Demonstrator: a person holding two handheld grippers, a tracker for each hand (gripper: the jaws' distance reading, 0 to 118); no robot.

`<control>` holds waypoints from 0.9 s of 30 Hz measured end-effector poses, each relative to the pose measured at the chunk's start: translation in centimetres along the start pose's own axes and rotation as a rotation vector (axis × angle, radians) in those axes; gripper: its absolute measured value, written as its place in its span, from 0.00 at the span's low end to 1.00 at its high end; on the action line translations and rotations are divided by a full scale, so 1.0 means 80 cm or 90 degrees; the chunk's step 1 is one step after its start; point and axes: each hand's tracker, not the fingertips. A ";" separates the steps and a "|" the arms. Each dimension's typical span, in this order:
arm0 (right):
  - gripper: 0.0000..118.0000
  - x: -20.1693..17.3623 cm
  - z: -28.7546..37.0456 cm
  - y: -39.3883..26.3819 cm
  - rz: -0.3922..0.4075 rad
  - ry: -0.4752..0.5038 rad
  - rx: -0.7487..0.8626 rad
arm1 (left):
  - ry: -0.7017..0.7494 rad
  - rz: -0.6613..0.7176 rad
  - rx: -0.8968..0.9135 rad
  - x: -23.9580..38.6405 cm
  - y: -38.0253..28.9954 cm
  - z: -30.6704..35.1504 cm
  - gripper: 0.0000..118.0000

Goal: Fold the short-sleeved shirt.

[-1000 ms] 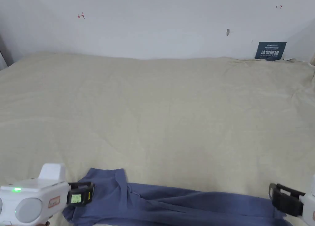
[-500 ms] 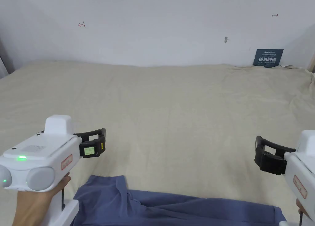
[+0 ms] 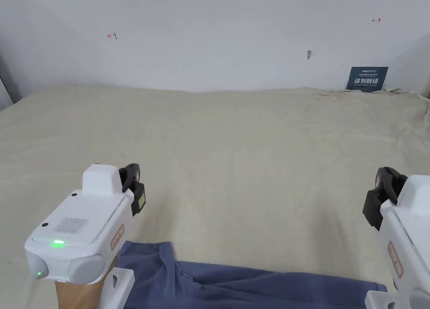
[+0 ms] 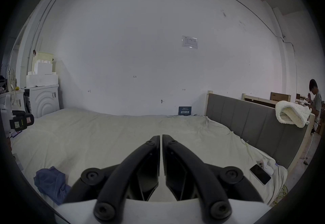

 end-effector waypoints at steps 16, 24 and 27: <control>0.00 0.000 -0.001 -0.001 0.008 0.000 -0.010 | -0.149 0.208 -0.239 -0.077 -0.005 -0.044 0.00; 0.00 0.000 -0.009 -0.007 0.019 0.000 -0.028 | -0.186 0.231 -0.402 -0.147 -0.051 -0.067 0.00; 0.00 0.000 -0.012 -0.009 0.023 0.002 -0.035 | -0.182 0.228 -0.440 -0.165 -0.069 -0.070 0.00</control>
